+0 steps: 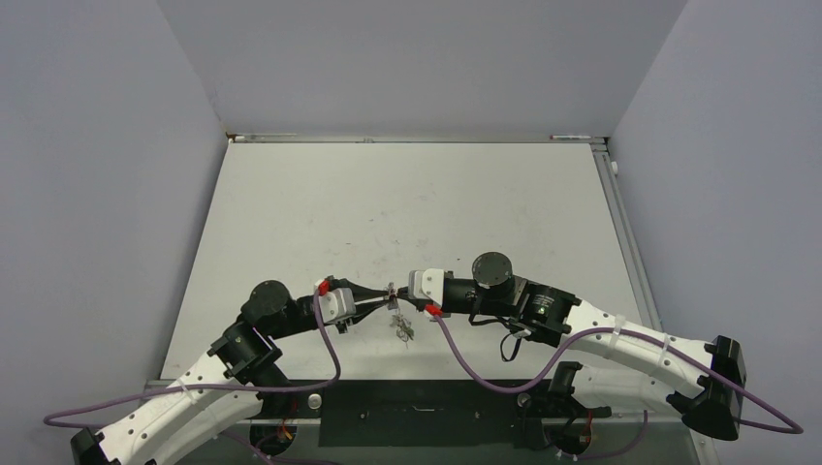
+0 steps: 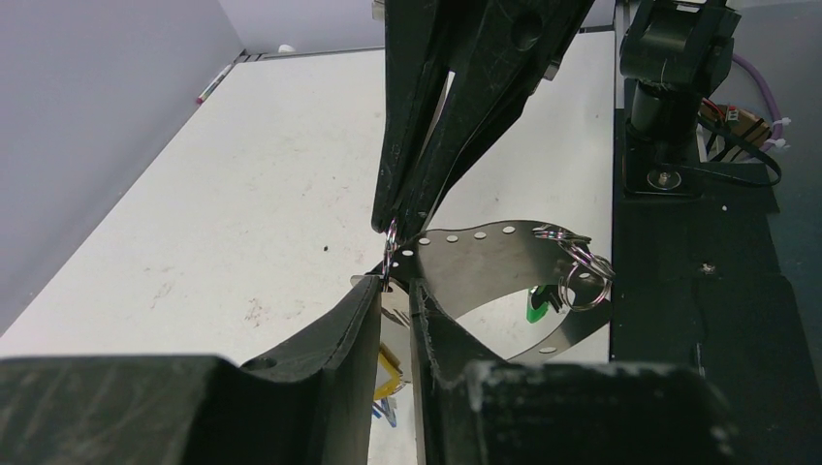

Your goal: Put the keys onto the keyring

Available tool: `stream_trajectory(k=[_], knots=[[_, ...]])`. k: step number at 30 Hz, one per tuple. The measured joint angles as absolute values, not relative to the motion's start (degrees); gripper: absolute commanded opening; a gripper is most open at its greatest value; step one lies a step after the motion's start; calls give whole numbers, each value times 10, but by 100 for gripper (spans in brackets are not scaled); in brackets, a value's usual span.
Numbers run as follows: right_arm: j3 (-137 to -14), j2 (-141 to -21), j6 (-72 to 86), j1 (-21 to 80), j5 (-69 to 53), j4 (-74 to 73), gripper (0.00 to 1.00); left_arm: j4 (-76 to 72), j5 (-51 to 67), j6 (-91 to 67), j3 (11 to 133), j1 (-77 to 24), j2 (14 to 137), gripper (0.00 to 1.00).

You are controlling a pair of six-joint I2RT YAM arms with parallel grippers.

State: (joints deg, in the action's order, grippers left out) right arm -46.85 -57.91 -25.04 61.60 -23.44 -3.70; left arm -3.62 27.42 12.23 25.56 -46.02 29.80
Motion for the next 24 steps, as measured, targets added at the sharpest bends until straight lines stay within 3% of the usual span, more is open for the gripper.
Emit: stream_trajectory(k=[9,15,24], knots=[[-469,-581,-250,616,-234,-37,5,-37,274,122,256,-460,298,14],[-469,-587,-250,616,-235,-38,5,-36,274,123,256,-460,298,0],[-469,-587,-250,616,-234,-39,5,-36,272,123,256,-460,298,0]])
